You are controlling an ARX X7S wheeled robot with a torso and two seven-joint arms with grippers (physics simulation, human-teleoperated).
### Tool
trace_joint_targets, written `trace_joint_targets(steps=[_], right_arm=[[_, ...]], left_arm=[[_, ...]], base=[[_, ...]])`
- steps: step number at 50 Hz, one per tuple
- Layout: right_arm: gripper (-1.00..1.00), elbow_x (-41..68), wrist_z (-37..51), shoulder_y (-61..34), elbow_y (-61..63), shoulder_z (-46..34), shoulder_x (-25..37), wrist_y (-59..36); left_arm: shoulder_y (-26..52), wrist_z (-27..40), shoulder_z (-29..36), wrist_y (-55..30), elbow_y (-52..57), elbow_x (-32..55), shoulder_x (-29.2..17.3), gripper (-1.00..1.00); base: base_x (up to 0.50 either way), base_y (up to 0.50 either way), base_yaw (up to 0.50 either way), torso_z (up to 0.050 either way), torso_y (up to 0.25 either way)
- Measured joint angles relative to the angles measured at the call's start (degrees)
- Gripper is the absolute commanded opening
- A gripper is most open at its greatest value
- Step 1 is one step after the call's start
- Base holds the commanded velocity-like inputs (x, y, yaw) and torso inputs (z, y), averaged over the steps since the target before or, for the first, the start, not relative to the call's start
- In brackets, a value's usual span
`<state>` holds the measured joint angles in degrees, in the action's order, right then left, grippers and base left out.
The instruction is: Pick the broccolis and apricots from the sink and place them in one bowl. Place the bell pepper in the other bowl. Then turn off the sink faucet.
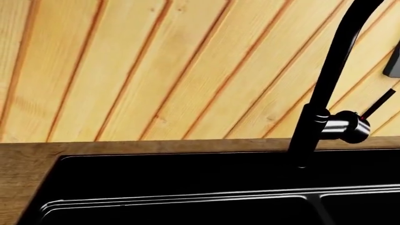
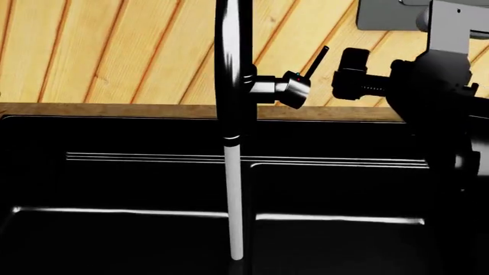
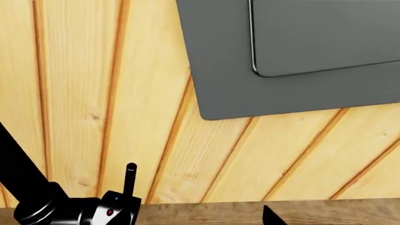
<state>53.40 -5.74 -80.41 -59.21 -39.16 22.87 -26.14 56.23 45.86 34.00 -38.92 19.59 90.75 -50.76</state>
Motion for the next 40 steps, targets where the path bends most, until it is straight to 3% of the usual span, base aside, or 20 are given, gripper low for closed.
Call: trace_joint_targets(steps=[10, 24, 40], right_arm=[[1.0, -10.2, -4.6, -3.3, -10.1, 6.0, -4.6, 2.2], [1.0, -26.0, -7.4, -4.4, -14.5, 18.8, -7.0, 2.4], [1.0, -39.4, -9.2, -4.9, -15.6, 30.9, -8.7, 4.2]], left_arm=[[1.2, -0.4, 0.6, -0.4, -2.7, -1.0, 1.4, 1.0], [2.5, -1.4, 1.3, -0.6, -5.7, -2.5, 2.9, 1.0], [10.0, -8.9, 5.1, -1.9, -16.5, -9.8, 9.1, 1.0]], base=[[0.0, 0.0, 0.0, 0.0, 0.0], [0.0, 0.0, 0.0, 0.0, 0.0], [0.0, 0.0, 0.0, 0.004, -0.033]])
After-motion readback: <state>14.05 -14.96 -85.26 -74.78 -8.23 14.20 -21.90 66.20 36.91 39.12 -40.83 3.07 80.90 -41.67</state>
